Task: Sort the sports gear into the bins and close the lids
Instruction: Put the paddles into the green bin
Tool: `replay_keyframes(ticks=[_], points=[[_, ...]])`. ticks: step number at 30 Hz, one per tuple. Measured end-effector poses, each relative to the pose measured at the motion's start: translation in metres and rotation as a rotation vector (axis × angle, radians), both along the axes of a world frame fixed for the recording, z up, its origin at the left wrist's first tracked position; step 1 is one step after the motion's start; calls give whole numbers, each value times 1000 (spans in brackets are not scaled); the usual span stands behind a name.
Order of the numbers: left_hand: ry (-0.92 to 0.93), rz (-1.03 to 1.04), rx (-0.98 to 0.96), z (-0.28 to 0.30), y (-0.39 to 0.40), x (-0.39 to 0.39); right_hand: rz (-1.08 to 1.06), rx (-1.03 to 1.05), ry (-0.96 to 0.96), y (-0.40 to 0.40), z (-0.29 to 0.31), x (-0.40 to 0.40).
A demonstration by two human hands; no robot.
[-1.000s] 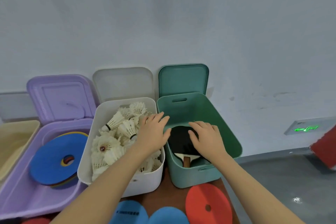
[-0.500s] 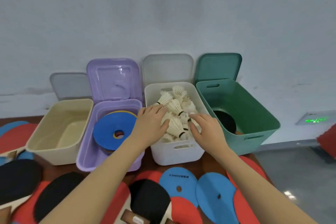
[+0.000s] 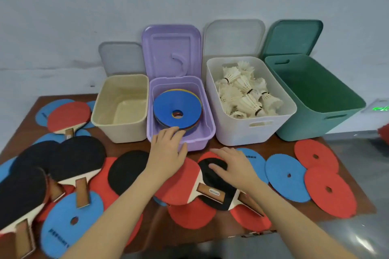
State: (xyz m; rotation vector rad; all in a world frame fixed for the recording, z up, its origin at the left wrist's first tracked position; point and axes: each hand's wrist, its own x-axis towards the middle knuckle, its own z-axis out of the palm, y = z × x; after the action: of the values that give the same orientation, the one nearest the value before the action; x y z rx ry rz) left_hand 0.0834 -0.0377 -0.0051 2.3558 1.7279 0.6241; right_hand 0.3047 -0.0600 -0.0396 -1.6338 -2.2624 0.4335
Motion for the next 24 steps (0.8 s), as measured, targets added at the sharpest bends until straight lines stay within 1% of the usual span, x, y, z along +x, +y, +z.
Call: replay_keyframes(ticks=[3,5,7,10,13,15,17,21,24], points=[[22,93,-24,-23,-24,-17,41,-236,-133,-11,-30,-16],[66,134,-95,-41,-36,-29,77,-332,-196,-16,-46,-29],[117,152,-210,-56,-44,-36,121,-379,-235,-19,-56,-43],[229,171,-411,-78,-51,-41,147,-372,-256,-20,-62,-54],[204,175,-513,-93,-53,-43,185,-343,-252,-19,-64,-57],[147,163,-527,-95,-53,-44,199,-330,-276,-19,-68,-59],[129,160,-546,-96,-52,-47,200,-315,-279,-22,-73,-63],[144,163,-506,-94,-48,-51,198,-287,-233,-22,-74,-65],[126,132,-458,-92,-49,-53,193,-266,-164,-25,-73,-61]])
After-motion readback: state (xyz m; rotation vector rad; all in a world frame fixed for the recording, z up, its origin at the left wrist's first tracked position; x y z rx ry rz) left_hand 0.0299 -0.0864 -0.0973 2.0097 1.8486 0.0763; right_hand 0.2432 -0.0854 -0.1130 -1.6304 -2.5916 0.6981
